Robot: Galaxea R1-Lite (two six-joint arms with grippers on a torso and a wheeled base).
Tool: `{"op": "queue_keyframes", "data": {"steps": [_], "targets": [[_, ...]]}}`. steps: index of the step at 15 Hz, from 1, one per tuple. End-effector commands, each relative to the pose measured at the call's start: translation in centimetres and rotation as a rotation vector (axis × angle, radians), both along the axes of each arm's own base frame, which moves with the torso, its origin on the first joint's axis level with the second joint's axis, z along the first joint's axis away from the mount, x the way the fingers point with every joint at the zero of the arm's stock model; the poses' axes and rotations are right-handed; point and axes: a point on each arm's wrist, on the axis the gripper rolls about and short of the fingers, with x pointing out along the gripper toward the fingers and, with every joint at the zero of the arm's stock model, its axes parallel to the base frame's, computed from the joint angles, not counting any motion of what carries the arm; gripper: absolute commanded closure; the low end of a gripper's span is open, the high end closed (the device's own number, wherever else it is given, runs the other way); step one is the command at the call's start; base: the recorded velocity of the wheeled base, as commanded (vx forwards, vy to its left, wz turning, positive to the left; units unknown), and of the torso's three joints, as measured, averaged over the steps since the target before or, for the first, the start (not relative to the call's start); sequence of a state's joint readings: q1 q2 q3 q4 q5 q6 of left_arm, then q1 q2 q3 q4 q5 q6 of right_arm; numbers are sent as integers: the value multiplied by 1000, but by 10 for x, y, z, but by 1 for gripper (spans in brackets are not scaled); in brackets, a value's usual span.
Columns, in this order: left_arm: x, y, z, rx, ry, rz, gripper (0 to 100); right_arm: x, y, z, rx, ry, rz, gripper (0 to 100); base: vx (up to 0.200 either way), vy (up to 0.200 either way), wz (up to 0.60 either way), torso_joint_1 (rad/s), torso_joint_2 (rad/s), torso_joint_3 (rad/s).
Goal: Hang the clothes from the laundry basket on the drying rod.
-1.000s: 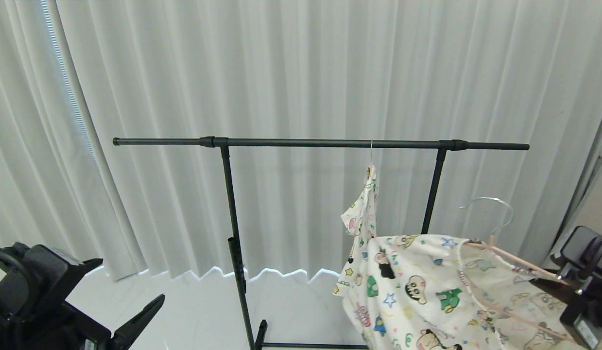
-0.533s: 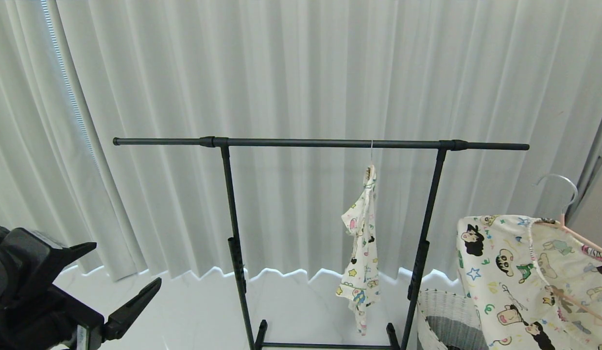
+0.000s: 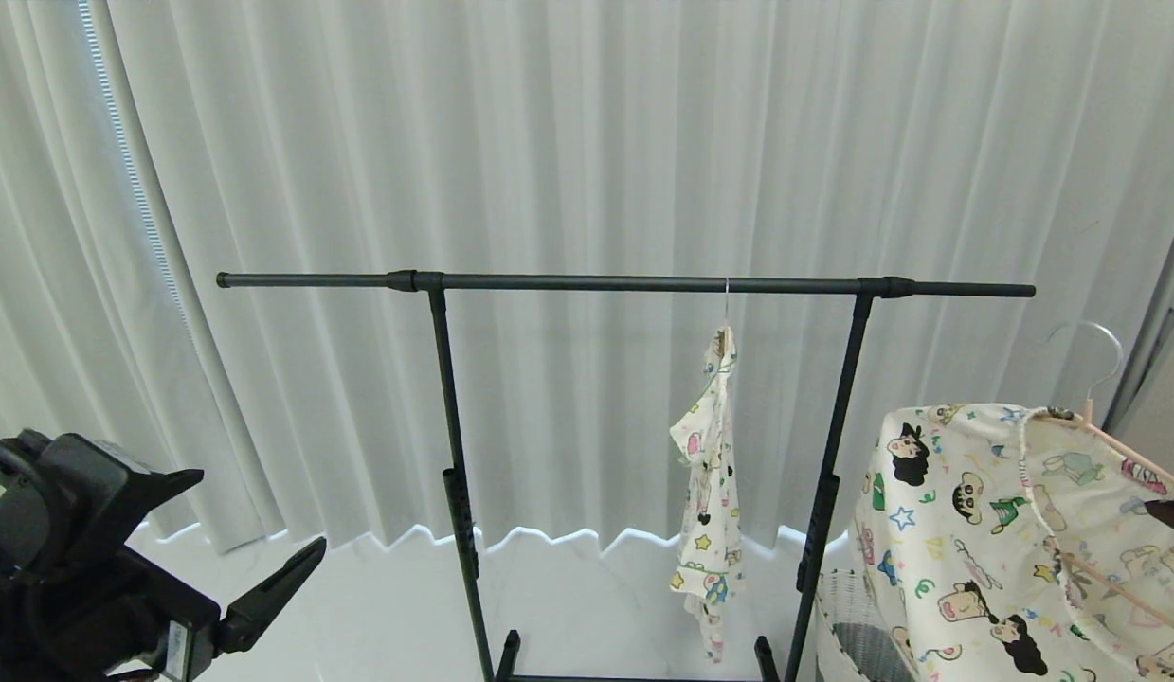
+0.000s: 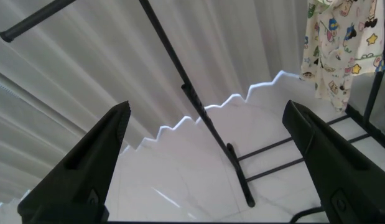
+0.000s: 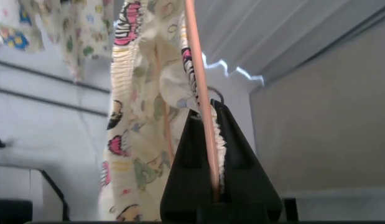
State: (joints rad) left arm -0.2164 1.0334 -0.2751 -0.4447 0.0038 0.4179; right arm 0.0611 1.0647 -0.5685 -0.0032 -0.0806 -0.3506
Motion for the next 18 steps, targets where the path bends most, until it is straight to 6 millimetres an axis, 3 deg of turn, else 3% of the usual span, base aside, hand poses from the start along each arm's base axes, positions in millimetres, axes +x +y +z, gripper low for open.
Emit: {"op": "queue_keyframes", "data": {"steps": [1, 7, 18], "targets": [[4, -1, -2, 4, 19, 1, 0, 6, 2, -3, -1, 19, 9, 100, 200, 0, 0, 2, 17, 2], [11, -2, 3, 3, 14, 1, 0, 32, 7, -10, 20, -11, 28, 100, 200, 0, 0, 7, 5, 3], [12, -11, -1, 10, 41, -63, 0, 43, 11, -13, 37, -14, 42, 100, 200, 0, 0, 2, 4, 2]]}}
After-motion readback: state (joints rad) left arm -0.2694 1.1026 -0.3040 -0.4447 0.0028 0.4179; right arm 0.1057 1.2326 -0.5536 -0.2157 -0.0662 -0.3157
